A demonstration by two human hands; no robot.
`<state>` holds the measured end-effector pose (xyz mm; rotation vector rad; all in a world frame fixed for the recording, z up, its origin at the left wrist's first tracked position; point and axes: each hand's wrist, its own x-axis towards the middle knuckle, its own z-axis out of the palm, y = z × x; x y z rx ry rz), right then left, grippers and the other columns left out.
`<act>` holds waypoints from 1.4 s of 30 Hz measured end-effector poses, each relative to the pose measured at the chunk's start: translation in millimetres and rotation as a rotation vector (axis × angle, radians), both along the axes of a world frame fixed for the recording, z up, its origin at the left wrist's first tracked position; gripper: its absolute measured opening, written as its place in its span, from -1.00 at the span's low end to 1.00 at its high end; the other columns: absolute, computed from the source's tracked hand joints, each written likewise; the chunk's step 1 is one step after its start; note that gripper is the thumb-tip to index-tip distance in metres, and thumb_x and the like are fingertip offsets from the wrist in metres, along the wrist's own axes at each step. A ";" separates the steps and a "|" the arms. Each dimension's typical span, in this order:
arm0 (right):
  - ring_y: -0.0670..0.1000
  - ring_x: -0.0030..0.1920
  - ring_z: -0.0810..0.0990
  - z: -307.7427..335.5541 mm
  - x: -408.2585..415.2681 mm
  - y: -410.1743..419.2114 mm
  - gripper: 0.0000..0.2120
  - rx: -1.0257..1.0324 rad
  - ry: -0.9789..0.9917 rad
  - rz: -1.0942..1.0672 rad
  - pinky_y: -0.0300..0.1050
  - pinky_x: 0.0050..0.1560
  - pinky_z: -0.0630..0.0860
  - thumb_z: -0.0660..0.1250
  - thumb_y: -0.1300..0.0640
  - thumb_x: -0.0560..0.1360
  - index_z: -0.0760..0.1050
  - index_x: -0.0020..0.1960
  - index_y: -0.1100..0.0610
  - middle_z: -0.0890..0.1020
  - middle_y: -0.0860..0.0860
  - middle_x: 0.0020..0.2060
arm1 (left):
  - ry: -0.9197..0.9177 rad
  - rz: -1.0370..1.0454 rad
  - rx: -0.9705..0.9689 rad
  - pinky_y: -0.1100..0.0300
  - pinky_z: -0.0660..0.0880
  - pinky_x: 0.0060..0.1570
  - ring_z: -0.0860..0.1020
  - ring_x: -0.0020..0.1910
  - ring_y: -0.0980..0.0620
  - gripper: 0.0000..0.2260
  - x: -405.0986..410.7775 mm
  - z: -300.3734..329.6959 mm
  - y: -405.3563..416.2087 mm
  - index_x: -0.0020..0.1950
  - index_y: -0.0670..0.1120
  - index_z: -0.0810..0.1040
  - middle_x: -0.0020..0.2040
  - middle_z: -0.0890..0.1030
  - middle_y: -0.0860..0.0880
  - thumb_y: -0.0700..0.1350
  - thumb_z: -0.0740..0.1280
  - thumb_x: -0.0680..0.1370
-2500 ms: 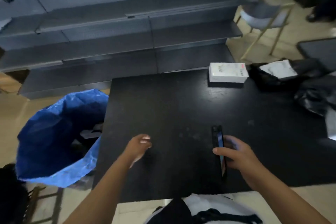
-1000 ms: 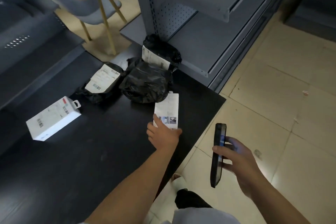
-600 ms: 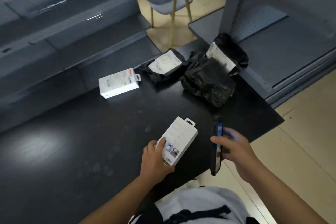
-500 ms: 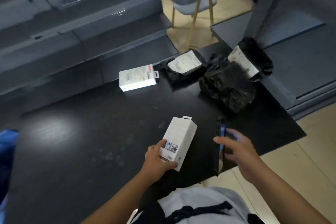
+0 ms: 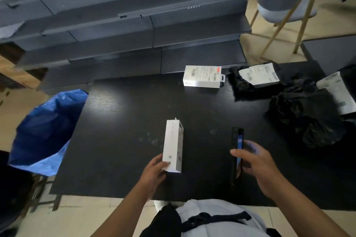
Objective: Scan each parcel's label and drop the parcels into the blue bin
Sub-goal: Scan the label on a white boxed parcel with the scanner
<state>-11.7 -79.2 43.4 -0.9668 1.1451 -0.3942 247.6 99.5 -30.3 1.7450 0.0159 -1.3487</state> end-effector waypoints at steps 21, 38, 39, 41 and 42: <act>0.11 0.15 0.60 0.6 15.2 57.7 -0.33 0.032 0.088 -0.155 0.00 -0.05 0.56 0.52 0.12 0.47 0.38 0.53 0.08 0.52 0.11 0.34 | -0.332 -0.178 0.114 0.08 0.62 -0.21 0.63 0.07 -0.07 -0.64 77.1 14.9 -19.2 0.31 -0.03 0.45 0.24 0.61 -0.08 -0.23 0.41 0.56; 0.10 -0.08 0.69 57.5 133.8 107.4 -0.65 -0.064 0.556 0.419 -0.01 -0.05 0.62 0.56 0.02 0.42 0.57 0.15 0.05 0.67 0.07 -0.01 | -0.172 -0.272 -0.036 0.11 0.51 -0.03 0.57 0.08 0.04 -0.49 134.8 -24.4 6.8 0.45 0.00 0.36 0.22 0.55 -0.03 -0.12 0.46 0.55; 0.05 -0.21 0.67 64.0 140.3 107.7 -0.62 -0.103 0.631 0.502 -0.05 -0.16 0.57 0.60 -0.04 0.36 0.58 0.08 0.07 0.65 0.04 -0.12 | -0.189 -0.276 -0.052 0.10 0.53 -0.03 0.57 0.07 0.04 -0.44 138.1 -24.7 1.5 0.48 0.03 0.31 0.24 0.53 -0.05 -0.13 0.47 0.55; -0.02 -0.38 0.61 76.9 155.5 109.8 -0.52 -0.172 0.845 0.694 -0.08 -0.27 0.46 0.60 -0.16 0.24 0.52 -0.04 0.10 0.57 -0.01 -0.28 | -0.196 -0.299 -0.075 0.06 0.58 -0.02 0.58 0.08 0.01 -0.36 142.7 -25.7 -9.0 0.53 0.08 0.24 0.27 0.52 -0.06 -0.19 0.46 0.55; -0.01 -0.39 0.61 82.0 164.3 111.4 -0.50 -0.201 0.967 0.787 -0.10 -0.29 0.44 0.58 -0.20 0.23 0.47 -0.09 0.10 0.56 -0.02 -0.31 | -0.184 -0.320 -0.086 0.04 0.60 -0.03 0.58 0.10 -0.02 -0.33 143.7 -25.7 -13.6 0.54 0.09 0.21 0.27 0.54 -0.07 -0.24 0.45 0.55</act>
